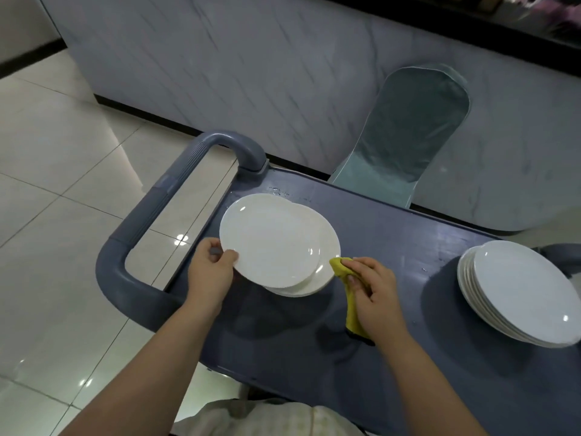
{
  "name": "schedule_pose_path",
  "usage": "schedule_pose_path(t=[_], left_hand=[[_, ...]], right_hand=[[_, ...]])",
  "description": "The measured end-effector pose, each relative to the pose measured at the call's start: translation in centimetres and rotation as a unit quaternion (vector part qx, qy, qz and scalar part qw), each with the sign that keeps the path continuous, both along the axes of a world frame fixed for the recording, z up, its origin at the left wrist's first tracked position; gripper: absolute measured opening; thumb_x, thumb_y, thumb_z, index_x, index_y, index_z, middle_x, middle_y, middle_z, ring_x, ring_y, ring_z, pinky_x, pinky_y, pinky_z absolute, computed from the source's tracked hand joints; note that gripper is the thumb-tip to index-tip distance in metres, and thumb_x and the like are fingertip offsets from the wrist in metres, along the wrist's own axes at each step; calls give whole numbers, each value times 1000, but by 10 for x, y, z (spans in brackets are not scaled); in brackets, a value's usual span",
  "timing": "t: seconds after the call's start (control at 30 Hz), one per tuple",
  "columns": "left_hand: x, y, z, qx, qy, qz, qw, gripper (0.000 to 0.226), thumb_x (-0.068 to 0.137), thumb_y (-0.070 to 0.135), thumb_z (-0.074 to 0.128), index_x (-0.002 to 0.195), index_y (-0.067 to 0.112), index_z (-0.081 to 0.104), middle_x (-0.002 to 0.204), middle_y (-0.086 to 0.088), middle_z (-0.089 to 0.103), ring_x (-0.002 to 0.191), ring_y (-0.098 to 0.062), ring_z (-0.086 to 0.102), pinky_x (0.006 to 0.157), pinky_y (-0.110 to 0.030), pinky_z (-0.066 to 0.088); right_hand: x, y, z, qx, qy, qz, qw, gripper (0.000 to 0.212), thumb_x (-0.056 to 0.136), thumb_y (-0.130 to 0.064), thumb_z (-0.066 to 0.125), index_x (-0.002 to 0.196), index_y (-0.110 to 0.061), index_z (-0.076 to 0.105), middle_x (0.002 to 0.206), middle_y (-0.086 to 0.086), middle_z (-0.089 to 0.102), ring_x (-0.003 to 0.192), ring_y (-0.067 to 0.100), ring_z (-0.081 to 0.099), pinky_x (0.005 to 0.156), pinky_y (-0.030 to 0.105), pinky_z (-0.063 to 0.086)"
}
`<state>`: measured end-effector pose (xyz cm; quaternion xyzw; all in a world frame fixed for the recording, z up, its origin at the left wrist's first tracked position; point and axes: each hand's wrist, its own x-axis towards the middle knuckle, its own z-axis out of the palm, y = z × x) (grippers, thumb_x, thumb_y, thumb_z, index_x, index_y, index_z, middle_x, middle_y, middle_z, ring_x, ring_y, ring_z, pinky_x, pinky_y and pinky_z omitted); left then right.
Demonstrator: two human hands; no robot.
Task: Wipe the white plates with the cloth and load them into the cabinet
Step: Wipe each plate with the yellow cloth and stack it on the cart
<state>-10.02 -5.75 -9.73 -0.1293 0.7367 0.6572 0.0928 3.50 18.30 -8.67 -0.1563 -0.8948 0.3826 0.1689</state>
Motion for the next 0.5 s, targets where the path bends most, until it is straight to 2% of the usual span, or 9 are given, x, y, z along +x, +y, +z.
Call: schedule_pose_path(t=[0.13,0.27,0.33,0.37,0.43,0.5], left_hand=[[-22,5,38,-73,110,-79,988,14,87,25,53,88,38,49,87,2,63,78,-14,62,58,-31,54],[-44,27,78,-148,179,-147,962,15,90,25,49,84,37,44,79,0,60,66,-8,54,52,-22,40],[-49,40,97,-168,204,-177,948,13,88,27,52,83,36,44,71,2,57,60,-8,50,52,-21,38],[-52,46,104,-177,211,-191,942,12,87,28,54,83,35,45,70,3,57,59,-9,50,52,-22,38],[-55,53,115,-177,201,-206,941,12,84,28,59,83,33,48,73,2,60,62,-10,54,53,-24,41],[-58,51,120,-140,158,-188,959,14,83,24,64,85,31,52,82,3,61,70,-11,58,51,-25,46]], right_hand=[[0,-1,7,9,17,-4,1000,31,92,-5,61,115,-24,68,119,-5,56,113,21,46,96,19,34],[0,-4,11,19,30,5,999,32,92,-6,61,116,-25,68,119,-4,57,113,23,49,97,31,42],[0,-5,13,36,43,22,998,26,94,-11,59,116,-21,69,120,-1,58,111,27,52,96,37,45],[0,-5,14,52,49,29,997,24,95,-15,57,116,-19,69,120,-1,59,109,28,53,95,36,46],[4,-6,16,97,56,33,993,26,94,-21,55,116,-17,70,121,-2,58,106,24,52,96,26,40],[7,-4,19,130,59,25,989,28,92,-20,56,116,-17,70,120,0,59,102,22,50,96,15,32]])
